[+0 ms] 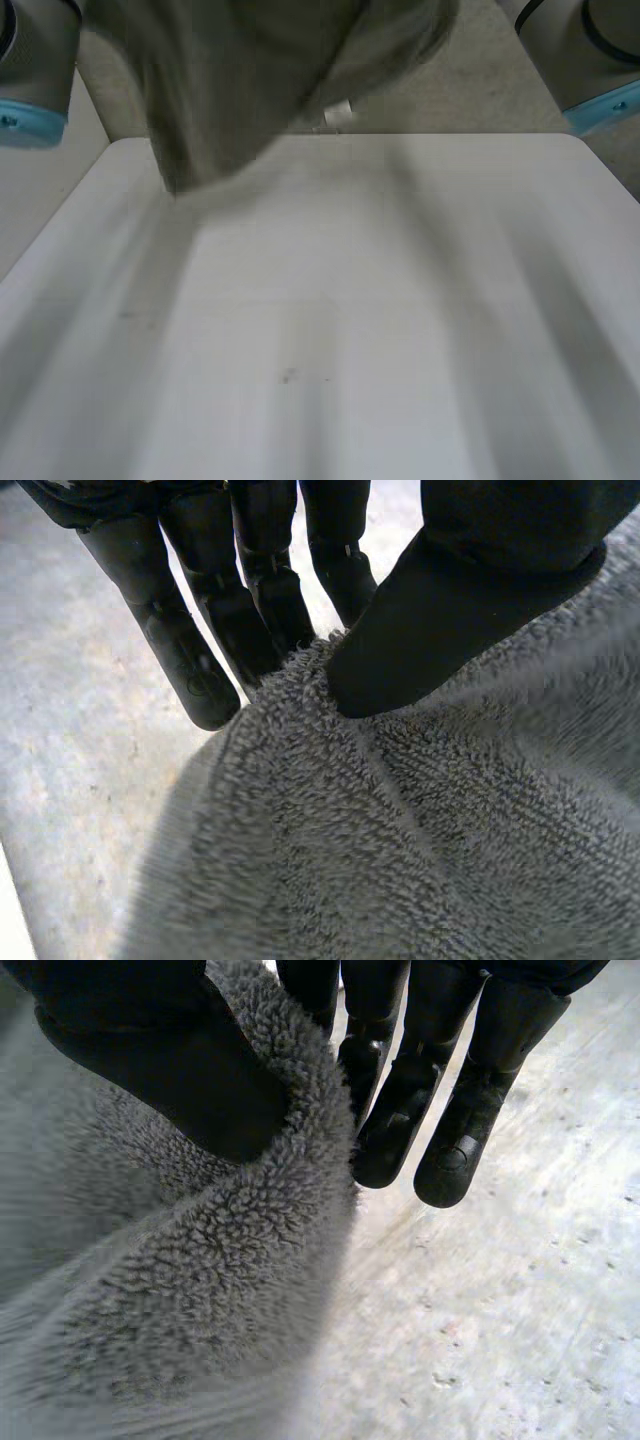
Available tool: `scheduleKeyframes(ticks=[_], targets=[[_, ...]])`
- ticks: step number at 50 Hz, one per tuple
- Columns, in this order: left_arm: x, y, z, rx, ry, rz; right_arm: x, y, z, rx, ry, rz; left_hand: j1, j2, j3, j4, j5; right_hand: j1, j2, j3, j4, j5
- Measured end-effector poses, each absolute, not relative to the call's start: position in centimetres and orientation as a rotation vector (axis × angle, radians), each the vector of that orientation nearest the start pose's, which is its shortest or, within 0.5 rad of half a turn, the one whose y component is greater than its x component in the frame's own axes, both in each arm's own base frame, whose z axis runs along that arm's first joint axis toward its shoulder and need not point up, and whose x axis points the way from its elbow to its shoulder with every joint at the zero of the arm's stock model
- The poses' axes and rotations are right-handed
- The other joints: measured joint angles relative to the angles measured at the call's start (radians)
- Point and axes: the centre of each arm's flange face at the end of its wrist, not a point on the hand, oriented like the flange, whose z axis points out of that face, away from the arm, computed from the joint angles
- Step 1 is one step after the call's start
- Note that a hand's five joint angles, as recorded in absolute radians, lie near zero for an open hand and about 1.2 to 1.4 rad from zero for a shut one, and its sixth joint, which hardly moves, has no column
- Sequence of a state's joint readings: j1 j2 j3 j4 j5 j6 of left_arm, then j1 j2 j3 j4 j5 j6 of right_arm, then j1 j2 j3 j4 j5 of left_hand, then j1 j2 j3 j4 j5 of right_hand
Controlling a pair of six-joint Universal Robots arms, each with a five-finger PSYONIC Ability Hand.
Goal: Fold the towel.
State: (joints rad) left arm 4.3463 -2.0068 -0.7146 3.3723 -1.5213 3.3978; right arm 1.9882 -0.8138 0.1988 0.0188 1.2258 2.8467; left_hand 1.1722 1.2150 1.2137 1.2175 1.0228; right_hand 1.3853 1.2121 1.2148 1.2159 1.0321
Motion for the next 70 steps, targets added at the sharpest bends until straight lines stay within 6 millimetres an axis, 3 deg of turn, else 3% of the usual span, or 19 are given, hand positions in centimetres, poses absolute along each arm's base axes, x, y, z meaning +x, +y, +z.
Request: scheduleKeyframes(ticks=[2,6,12,14,16,19,23,27,29,33,35,38,43,56,60,70], targets=[[-27.9,-34.6,44.3,0.5,1.401,-2.947,33.8,-35.3,42.2,-0.923,1.133,-2.463,0.0,0.0,0.0,0.0,0.001,0.001,0.0,0.0,0.0,0.0],[-28.0,-35.1,41.3,0.519,1.564,-2.891,34.2,-35.0,39.5,-1.04,1.238,-2.364,0.0,0.0,0.0,0.0,0.001,0.001,0.0,0.0,0.0,0.0],[-27.0,-35.6,32.5,0.583,1.929,-2.618,34.6,-34.3,31.6,-1.321,1.505,-2.095,0.0,0.0,0.0,0.0,0.001,0.001,0.0,0.0,0.0,0.0],[-26.0,-35.3,28.3,0.607,2.082,-2.461,34.4,-33.7,27.6,-1.423,1.619,-1.95,0.0,0.0,0.0,0.0,0.001,0.001,0.0,0.0,0.0,0.0],[-25.3,-34.8,25.8,0.623,2.17,-2.359,34.2,-33.3,24.9,-1.475,1.689,-1.851,0.0,0.0,0.0,0.0,0.001,0.001,0.0,0.0,0.0,0.001],[-24.3,-33.6,22.2,0.658,2.285,-2.203,33.7,-32.4,20.4,-1.526,1.802,-1.675,0.0,0.0,0.0,0.0,0.001,0.001,0.0,0.0,0.0,0.001],[-23.8,-32.2,20.0,0.701,2.348,-2.094,33.1,-31.7,17.5,-1.511,1.884,-1.55,0.0,0.001,0.001,0.0,0.001,0.001,0.0,0.0,0.0,0.001],[-23.8,-31.3,19.9,0.727,2.348,-2.079,32.7,-31.5,16.4,-1.413,1.942,-1.489,0.0,0.001,0.002,0.0,0.001,0.0,0.0,0.0,-0.002,0.0],[-24.0,-30.7,20.6,0.74,2.33,-2.099,32.3,-31.6,16.6,-1.314,1.971,-1.477,0.0,0.001,0.002,0.0,0.001,-0.105,-0.078,-0.08,-0.082,-0.067],[-24.3,-29.6,22.5,0.754,2.279,-2.167,31.2,-32.4,17.7,-1.09,2.006,-1.485,0.0,0.001,0.002,0.0,0.001,-0.637,-0.568,-0.548,-0.549,-0.529],[-24.4,-29.2,23.1,0.757,2.263,-2.188,30.8,-32.6,18.0,-1.023,2.013,-1.489,0.0,0.001,0.002,0.0,0.001,-0.766,-0.665,-0.667,-0.667,-0.657],[-24.4,-28.5,24.4,0.755,2.223,-2.237,29.7,-33.4,18.6,-0.886,2.024,-1.498,0.0,0.001,0.002,0.0,0.001,-0.902,-0.779,-0.783,-0.784,-0.775],[-24.3,-27.8,25.6,0.75,2.185,-2.278,28.6,-34.4,19.1,-0.801,2.036,-1.509,0.0,0.001,0.002,0.0,0.001,-0.978,-0.846,-0.851,-0.854,-0.845],[-23.9,-26.8,25.1,0.757,2.205,-2.253,27.7,-37.5,20.3,-0.873,2.115,-1.48,0.0,0.001,0.002,0.0,0.001,-0.976,-0.846,-0.854,-0.857,-0.848],[-23.8,-26.7,24.5,0.762,2.225,-2.23,28.0,-38.3,19.5,-1.011,2.152,-1.435,0.0,0.001,0.002,0.0,0.001,-0.938,-0.827,-0.829,-0.827,-0.819],[-23.8,-26.5,24.0,0.765,2.242,-2.212,28.7,-38.7,17.4,-1.11,2.179,-1.36,0.0,0.001,0.002,0.0,0.001,-0.902,-0.794,-0.795,-0.796,-0.789]])
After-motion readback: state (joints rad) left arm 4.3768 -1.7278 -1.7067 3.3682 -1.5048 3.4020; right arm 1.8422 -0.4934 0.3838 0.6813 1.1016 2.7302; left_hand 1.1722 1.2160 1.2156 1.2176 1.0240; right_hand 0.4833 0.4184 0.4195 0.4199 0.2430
